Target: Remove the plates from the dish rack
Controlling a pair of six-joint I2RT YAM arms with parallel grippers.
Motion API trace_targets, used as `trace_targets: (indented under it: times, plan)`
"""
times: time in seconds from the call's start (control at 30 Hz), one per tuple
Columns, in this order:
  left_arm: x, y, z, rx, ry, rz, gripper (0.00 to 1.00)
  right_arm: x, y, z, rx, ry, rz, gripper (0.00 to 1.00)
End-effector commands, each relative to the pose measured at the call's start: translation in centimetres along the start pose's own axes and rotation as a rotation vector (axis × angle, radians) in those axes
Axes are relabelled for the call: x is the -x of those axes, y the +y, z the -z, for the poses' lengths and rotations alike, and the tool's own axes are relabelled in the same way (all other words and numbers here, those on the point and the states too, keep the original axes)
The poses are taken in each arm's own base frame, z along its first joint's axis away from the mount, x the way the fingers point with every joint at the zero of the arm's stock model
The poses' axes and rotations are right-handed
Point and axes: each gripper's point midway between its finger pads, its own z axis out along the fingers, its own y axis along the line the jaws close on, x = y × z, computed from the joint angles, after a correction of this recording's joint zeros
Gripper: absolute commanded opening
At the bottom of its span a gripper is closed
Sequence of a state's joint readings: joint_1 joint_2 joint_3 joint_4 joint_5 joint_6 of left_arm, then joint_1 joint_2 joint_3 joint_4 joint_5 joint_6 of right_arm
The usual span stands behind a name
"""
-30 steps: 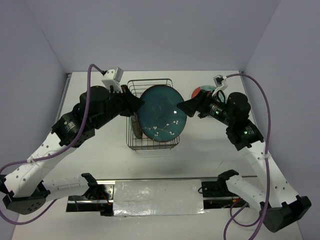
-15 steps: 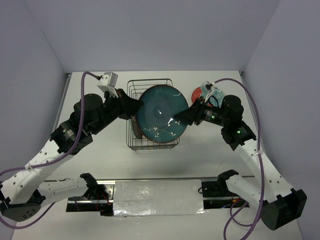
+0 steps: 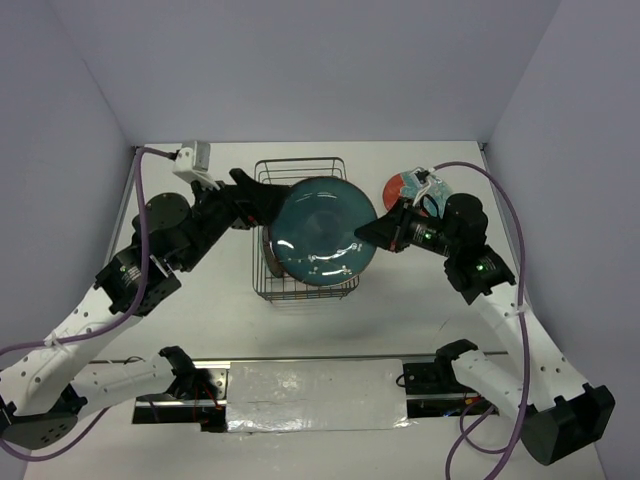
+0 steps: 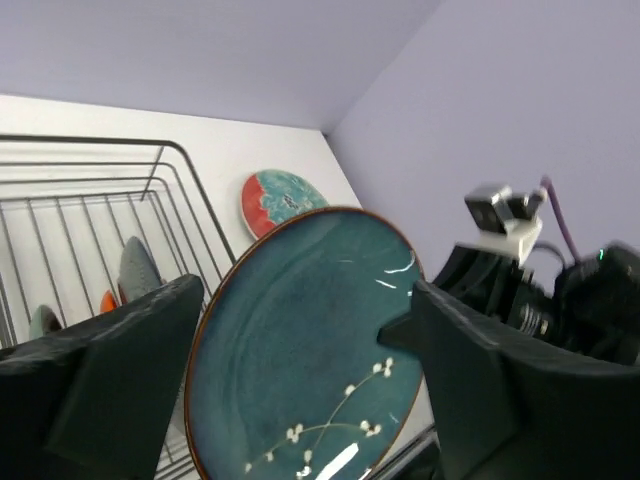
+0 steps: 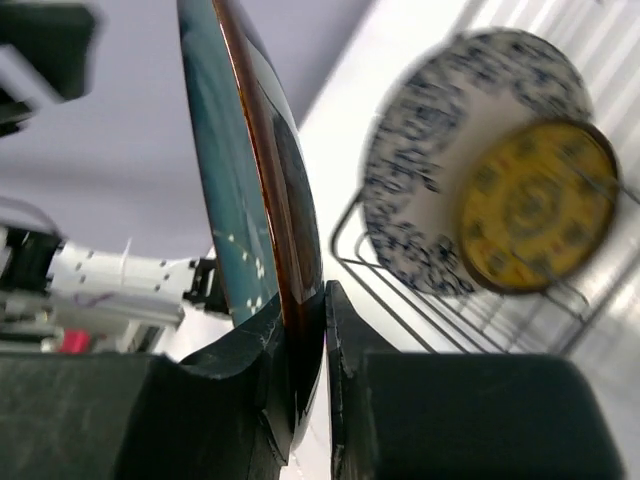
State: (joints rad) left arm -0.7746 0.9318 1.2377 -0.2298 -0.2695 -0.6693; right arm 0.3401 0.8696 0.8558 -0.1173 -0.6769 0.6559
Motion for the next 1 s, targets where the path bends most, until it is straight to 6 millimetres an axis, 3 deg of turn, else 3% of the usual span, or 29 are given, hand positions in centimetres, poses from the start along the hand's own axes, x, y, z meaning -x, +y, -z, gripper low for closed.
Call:
trace_targets:
  times: [0.0, 0.07, 0.1, 0.13, 0.2, 0.23, 0.3, 0.37, 0.4, 0.43, 0.5, 0.53, 0.57, 0.63, 0.67, 0.73, 0.77, 0.97]
  plan:
    - [3.6, 1.3, 0.0, 0.123, -0.139, 0.054, 1.0, 4.0, 0.7, 0.9, -0.045, -0.16, 0.008, 0.0]
    - [3.8, 4.1, 0.8, 0.293, -0.13, 0.027, 0.99, 6.1, -1.5, 1.8, -0.151, -0.235, -0.024, 0.0]
    - [4.4, 4.5, 1.3, 0.33, -0.138, 0.023, 0.99, 6.8, -2.1, 2.2, -0.169, -0.257, -0.049, 0.0]
    - [3.7, 5.5, 1.8, 0.379, -0.107, -0.005, 0.99, 7.9, -3.8, 3.0, -0.206, -0.284, -0.079, 0.0]
    - [3.8, 6.5, 2.6, 0.414, -0.107, -0.042, 1.0, 9.3, -5.3, 4.0, -0.226, -0.325, -0.142, 0.0]
    - [4.1, 6.6, 3.4, 0.412, -0.118, -0.05, 1.0, 10.5, -7.5, 5.3, -0.271, -0.368, -0.182, 0.0]
    - [3.4, 7.7, 4.5, 0.421, -0.106, -0.102, 0.99, 11.5, -9.6, 6.3, -0.282, -0.421, -0.255, 0.0]
    - [2.6, 8.5, 5.1, 0.426, -0.083, -0.158, 0.99, 12.6, -13.9, 8.1, -0.366, -0.493, -0.332, 0.0]
    - [1.3, 9.1, 5.3, 0.416, -0.052, -0.187, 0.99, 12.8, -15.4, 8.5, -0.389, -0.518, -0.378, 0.0]
    - [0.6, 9.5, 5.4, 0.411, -0.026, -0.233, 0.99, 13.3, -18.4, 9.1, -0.433, -0.56, -0.411, 0.0]
    - [-1.9, 10.3, 5.3, 0.389, 0.049, -0.292, 1.0, 13.8, -21.0, 9.5, -0.463, -0.599, -0.46, 0.0]
    - [-2.6, 10.8, 5.4, 0.388, 0.074, -0.326, 0.99, 14.2, -23.3, 9.4, -0.478, -0.61, -0.484, 0.0]
    - [-3.9, 11.7, 5.4, 0.403, 0.112, -0.35, 1.0, 14.5, -24.8, 9.7, -0.495, -0.632, -0.506, 0.0]
    - [-4.7, 12.5, 5.7, 0.43, 0.133, -0.363, 0.99, 15.6, -26.8, 9.8, -0.521, -0.648, -0.51, 0.0]
    - [-5.3, 13.0, 5.9, 0.439, 0.152, -0.374, 0.99, 14.9, -29.5, 9.8, -0.568, -0.633, -0.542, 0.0]
    - [-5.9, 13.3, 6.0, 0.436, 0.167, -0.381, 0.99, 15.4, -31.3, 9.6, -0.585, -0.627, -0.549, 0.0]
    - [-6.3, 13.4, 6.0, 0.434, 0.177, -0.384, 1.0, 14.2, -33.6, 9.3, -0.603, -0.604, -0.599, 0.0]
    - [-6.8, 13.3, 5.9, 0.416, 0.199, -0.381, 1.0, 13.4, -37.4, 7.6, -0.556, -0.538, -0.614, 0.02]
